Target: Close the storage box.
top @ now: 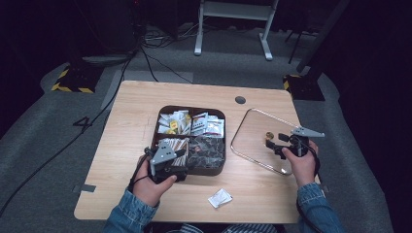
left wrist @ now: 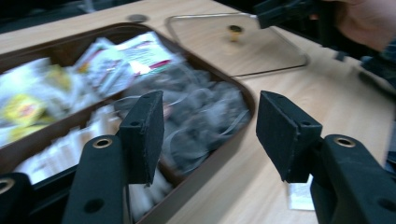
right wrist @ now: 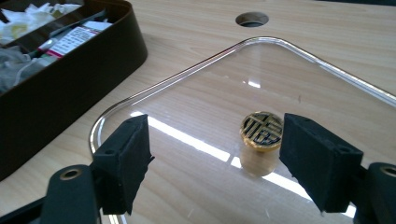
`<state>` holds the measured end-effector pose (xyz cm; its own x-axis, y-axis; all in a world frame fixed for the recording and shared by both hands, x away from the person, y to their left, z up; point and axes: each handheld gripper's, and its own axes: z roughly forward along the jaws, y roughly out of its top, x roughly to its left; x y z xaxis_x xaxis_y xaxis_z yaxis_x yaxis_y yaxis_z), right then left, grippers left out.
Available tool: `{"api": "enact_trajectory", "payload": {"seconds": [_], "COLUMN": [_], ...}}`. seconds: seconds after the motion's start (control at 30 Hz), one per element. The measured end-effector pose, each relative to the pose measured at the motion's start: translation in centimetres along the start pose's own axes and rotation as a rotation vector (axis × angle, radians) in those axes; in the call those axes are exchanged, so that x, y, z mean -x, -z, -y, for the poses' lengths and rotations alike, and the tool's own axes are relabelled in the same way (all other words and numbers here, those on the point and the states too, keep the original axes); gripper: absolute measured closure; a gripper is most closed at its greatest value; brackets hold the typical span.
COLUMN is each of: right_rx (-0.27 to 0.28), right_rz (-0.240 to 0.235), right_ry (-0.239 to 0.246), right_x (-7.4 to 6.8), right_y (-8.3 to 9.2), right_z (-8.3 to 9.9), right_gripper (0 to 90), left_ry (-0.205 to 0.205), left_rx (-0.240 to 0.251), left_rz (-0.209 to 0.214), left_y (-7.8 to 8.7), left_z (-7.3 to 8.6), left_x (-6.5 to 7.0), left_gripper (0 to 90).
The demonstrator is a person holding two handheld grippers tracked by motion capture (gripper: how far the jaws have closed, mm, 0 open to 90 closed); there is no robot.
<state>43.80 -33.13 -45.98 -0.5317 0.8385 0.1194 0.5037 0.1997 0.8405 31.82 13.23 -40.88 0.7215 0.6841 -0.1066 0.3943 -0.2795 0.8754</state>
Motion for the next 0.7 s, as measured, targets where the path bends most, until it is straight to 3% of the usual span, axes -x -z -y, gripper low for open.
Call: {"api": "enact_trajectory", "payload": {"seconds": [0.2, 0.37, 0.53, 0.6, 0.7], "right_rx": [-0.017, -0.038, -0.076, -0.090, -0.095], "right_rz": [0.033, 0.049, 0.068, 0.097, 0.113], "right_ry": [0.016, 0.015, 0.041, 0.062, 0.055], "right_x": [0.6, 1.3, 1.8, 2.0, 2.5], "right_y": [-1.1, -1.7, -2.5, -2.7, -2.9], "right_z": [-0.5, -0.7, -0.6, -0.3, -0.1], "right_gripper": [24.8, 24.8, 26.8, 27.3, 27.5], "left_ry": [0.048, 0.074, 0.078, 0.093, 0.100], "left_rx": [0.011, -0.019, -0.072, -0.093, -0.121], "left_rz": [-0.086, -0.154, -0.293, -0.295, -0.321], "left_y": [2.2, 3.6, 4.5, 4.8, 5.0], "left_z": [0.5, 1.3, 2.2, 2.6, 3.2], "left_x": [-1.6, -2.9, -4.2, -4.8, -5.7], "left_gripper": [39.8, 37.6, 36.4, 35.8, 34.6]}}
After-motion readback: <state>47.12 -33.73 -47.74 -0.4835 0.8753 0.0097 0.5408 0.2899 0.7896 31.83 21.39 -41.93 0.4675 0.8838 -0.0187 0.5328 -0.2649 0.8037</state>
